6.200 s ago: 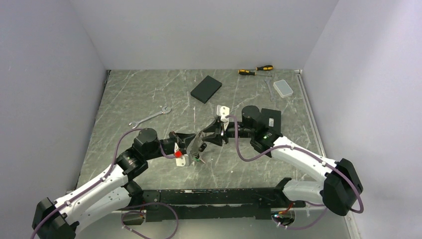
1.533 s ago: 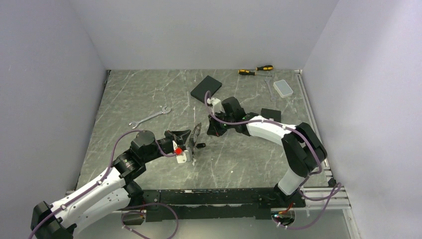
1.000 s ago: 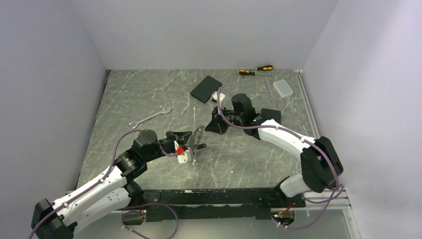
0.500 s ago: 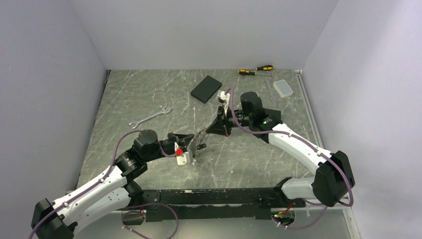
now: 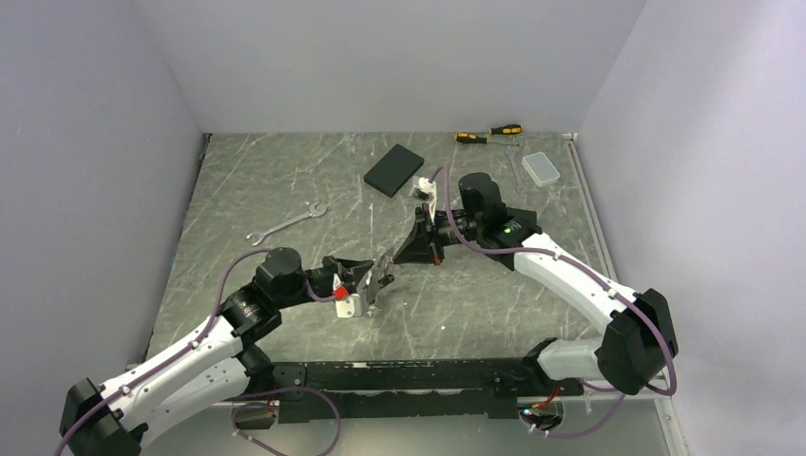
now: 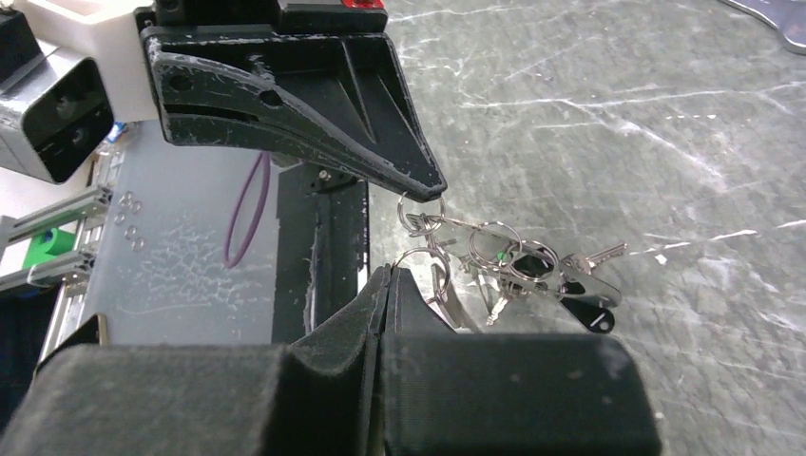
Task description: Put the keys on the keyring
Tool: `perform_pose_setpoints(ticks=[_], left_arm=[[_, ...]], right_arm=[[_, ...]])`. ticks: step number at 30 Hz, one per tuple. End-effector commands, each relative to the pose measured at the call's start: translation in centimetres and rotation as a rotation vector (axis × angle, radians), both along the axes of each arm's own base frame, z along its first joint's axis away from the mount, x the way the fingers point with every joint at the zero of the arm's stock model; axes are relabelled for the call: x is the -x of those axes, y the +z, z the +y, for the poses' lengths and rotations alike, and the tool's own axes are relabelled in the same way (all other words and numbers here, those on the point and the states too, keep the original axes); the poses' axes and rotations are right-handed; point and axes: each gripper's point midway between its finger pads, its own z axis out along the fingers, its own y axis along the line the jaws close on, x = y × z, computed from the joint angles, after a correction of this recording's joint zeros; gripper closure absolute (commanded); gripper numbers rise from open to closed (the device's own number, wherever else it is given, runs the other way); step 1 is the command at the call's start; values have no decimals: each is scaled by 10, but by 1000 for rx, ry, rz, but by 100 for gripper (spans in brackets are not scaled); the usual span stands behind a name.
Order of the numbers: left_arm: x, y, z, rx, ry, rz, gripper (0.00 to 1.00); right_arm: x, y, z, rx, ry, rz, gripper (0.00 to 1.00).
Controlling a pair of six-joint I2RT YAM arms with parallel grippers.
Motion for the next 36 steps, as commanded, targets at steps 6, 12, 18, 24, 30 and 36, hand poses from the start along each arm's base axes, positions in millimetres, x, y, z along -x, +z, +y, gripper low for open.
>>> perform_pose_setpoints(ticks=[6,12,18,24,30,36], left_arm=[[6,37,-9,82,-55,-42,100],[9,40,-9,85,-66,-44,100],[11,41,-9,89,-72,-44,100],[13,42,-10,93,-82,-42,100],[15,41,-10,87,-95,-32,100],[16,41,-11,86,-100,-28,100]], right_arm=[[9,47,5,-160,103,-46,100],[10,52,4,-164,150,-29,100],[10,53,5,-168,181,-15,100],[11,48,5,-151,196,13,100],[11,43,6,-135,216,26,100],[9,38,7,-118,220,38,100]])
